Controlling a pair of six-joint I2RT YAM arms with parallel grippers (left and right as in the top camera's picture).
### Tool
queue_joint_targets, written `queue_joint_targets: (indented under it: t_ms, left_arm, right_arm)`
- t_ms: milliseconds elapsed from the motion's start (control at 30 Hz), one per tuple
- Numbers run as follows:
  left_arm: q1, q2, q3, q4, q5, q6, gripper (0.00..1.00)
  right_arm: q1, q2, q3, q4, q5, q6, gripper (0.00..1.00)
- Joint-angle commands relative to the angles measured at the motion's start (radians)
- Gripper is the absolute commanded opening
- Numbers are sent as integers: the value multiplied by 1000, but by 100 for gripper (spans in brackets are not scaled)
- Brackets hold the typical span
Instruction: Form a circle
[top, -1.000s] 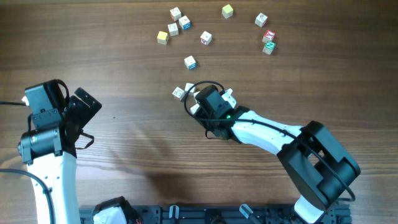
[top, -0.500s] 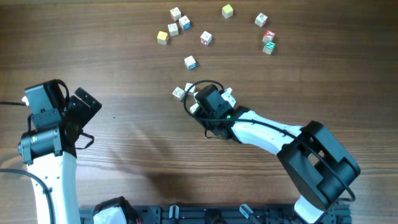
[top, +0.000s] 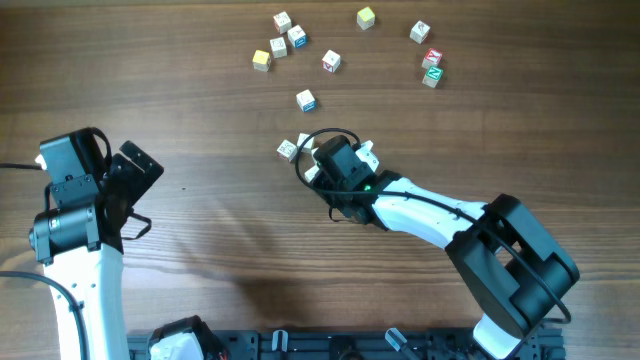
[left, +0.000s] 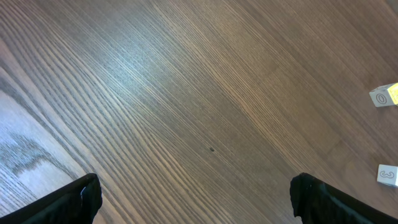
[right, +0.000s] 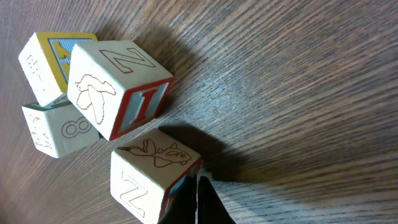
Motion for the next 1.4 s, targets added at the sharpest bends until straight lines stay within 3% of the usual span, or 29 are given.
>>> queue_joint_targets:
  t_ms: [0,1367]
  left_arm:
    - [5,1,0,2,11,-10,100]
    - [5,1,0,2,11,-9,100]
  right_arm:
    - [4,27,-3,2,15,21,4]
    - [4,27,-3,23,-89,71,4]
